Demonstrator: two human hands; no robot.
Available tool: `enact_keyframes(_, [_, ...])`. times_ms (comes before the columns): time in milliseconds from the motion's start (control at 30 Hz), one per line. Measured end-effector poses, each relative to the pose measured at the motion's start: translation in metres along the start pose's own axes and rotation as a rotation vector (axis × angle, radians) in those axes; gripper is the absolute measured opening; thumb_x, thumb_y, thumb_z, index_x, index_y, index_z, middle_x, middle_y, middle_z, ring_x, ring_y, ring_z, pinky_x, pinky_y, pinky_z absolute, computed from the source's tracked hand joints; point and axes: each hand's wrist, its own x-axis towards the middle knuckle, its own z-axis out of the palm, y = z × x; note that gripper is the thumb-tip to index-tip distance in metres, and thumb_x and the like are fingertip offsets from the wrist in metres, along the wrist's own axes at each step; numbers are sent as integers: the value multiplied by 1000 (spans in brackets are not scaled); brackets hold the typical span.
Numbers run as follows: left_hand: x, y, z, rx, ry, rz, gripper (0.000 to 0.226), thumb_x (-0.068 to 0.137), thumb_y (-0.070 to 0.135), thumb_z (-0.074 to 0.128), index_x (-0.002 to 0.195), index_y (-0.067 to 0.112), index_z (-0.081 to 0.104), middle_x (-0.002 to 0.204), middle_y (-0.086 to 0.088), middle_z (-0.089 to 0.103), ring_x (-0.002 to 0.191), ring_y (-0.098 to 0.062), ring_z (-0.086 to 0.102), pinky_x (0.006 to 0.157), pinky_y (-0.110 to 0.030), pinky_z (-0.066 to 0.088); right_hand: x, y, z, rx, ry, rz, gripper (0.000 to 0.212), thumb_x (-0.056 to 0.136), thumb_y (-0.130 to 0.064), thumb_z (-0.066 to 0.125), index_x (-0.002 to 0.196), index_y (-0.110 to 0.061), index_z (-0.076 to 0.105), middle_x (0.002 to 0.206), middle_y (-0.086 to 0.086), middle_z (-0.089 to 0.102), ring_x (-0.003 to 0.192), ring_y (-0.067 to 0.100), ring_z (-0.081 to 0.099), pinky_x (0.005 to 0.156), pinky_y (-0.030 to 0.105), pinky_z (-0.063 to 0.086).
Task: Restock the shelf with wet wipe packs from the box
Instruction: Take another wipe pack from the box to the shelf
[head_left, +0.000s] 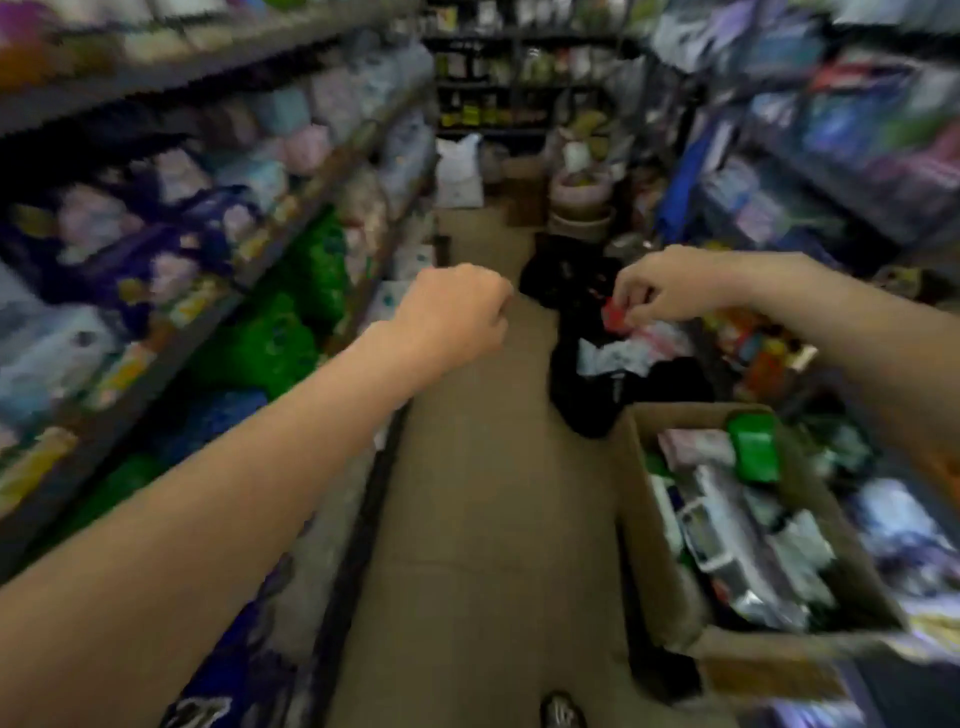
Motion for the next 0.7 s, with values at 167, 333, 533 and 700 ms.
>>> enact_keyframes(167, [66, 130, 56, -66, -74, 279, 29, 89, 18, 44, 114, 15, 59, 121, -9, 60, 112, -31, 56, 89, -40, 45, -65, 138, 99, 139, -159, 277, 26, 91, -17, 55, 114, -6, 60, 113, 9, 64, 104, 24, 60, 86, 30, 44])
enact_keyframes(333, [114, 235, 141, -59, -277, 410, 30, 91, 18, 41, 116, 16, 58, 121, -6, 60, 111, -28, 57, 92, -39, 43, -78, 247, 214, 439, -337, 384, 18, 86, -7, 59, 75, -21, 56, 83, 13, 58, 80, 24, 55, 71, 32, 43])
enact_keyframes(533, [165, 332, 249, -116, -535, 411, 30, 89, 13, 42, 115, 12, 57, 122, -9, 58, 112, -29, 55, 91, -39, 40, -53, 323, 341, 532, -424, 470, 30, 94, -8, 46, 117, 5, 58, 120, 22, 59, 114, 35, 54, 92, 35, 43])
enact_keyframes(700, [181, 380, 325, -223, -663, 366, 33, 91, 12, 41, 121, 11, 55, 125, -12, 55, 113, -31, 54, 87, -39, 46, -33, 357, 454, 401, -535, 453, 31, 93, -1, 41, 121, 6, 52, 127, 21, 52, 117, 35, 50, 95, 35, 40])
